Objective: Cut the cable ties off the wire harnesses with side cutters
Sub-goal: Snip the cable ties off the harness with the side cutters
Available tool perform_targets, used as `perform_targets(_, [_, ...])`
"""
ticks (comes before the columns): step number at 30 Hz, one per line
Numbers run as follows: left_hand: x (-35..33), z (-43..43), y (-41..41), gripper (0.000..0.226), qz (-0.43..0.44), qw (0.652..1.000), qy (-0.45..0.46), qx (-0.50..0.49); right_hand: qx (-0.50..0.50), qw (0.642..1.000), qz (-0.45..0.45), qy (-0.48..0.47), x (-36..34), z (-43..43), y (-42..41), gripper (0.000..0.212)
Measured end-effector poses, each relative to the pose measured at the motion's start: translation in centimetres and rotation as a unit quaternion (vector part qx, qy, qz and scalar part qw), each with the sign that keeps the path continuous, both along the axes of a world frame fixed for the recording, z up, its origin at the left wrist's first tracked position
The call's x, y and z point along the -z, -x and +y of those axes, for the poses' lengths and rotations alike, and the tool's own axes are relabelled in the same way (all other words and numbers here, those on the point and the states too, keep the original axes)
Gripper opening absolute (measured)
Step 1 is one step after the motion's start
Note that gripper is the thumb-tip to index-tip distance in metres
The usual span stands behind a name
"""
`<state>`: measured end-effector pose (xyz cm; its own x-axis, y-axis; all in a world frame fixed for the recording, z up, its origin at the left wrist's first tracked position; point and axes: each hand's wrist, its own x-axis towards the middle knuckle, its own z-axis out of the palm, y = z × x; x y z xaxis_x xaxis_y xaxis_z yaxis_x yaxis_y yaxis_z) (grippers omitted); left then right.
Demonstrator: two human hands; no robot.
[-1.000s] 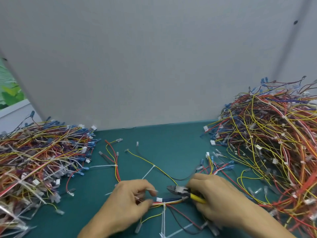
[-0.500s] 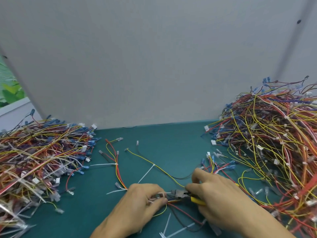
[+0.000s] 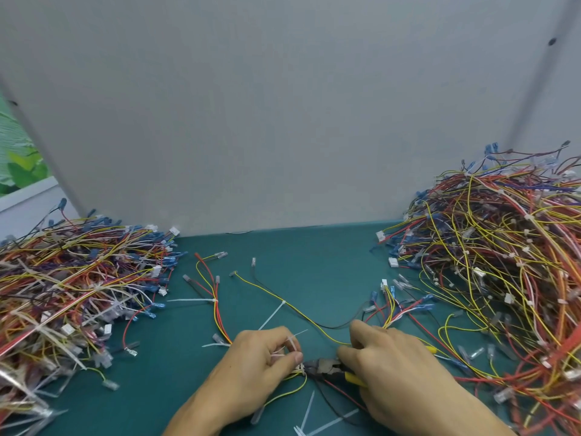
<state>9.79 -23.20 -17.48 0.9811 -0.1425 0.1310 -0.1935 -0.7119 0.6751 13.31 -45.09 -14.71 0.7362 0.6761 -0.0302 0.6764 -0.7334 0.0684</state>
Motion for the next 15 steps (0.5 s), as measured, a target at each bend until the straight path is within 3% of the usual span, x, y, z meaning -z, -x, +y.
perform_targets(15, [-0.51,-0.25,0.1,0.014,0.006,1.0,0.024,-0.009,-0.028,1.0,-0.011,-0.002,0.9,0.27,-0.33,0.015])
